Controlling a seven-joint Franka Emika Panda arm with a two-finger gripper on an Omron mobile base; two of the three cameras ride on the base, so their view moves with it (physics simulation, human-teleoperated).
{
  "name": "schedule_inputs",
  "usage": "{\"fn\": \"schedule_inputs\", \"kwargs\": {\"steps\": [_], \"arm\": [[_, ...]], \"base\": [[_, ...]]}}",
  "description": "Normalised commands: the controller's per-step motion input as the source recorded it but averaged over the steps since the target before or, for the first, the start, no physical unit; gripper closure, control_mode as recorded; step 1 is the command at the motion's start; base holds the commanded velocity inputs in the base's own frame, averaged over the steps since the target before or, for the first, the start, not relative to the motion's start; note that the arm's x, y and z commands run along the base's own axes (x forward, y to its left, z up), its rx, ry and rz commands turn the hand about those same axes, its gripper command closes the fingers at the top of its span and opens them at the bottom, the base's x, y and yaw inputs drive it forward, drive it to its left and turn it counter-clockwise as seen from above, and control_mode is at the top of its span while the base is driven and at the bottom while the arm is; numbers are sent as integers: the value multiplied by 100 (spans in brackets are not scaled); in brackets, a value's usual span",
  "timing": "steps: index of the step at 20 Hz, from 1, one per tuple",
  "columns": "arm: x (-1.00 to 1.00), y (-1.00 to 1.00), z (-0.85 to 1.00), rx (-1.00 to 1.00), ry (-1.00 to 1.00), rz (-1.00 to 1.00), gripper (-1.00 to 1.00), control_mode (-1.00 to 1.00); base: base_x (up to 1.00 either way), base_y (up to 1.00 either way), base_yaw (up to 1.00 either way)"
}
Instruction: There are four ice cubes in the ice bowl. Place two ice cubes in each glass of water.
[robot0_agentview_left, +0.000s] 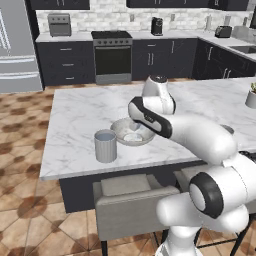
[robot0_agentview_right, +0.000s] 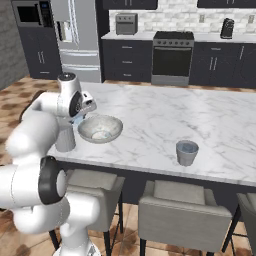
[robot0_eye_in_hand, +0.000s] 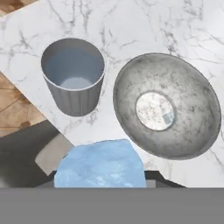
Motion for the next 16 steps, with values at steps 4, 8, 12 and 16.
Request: {"fn": "schedule_inputs", "kwargs": {"steps": [4,8,12,16], "arm": [[-40,65,62,0,12,0,100,-100],[-3,65,51,-1,24,0,100,-100],[0,31,13,0,21,0,100,-100],[4,7,-17,0,16,-1,100,-100]], "base": [[0,0,0],[0,0,0],[0,0,0],[0,0,0]]}}
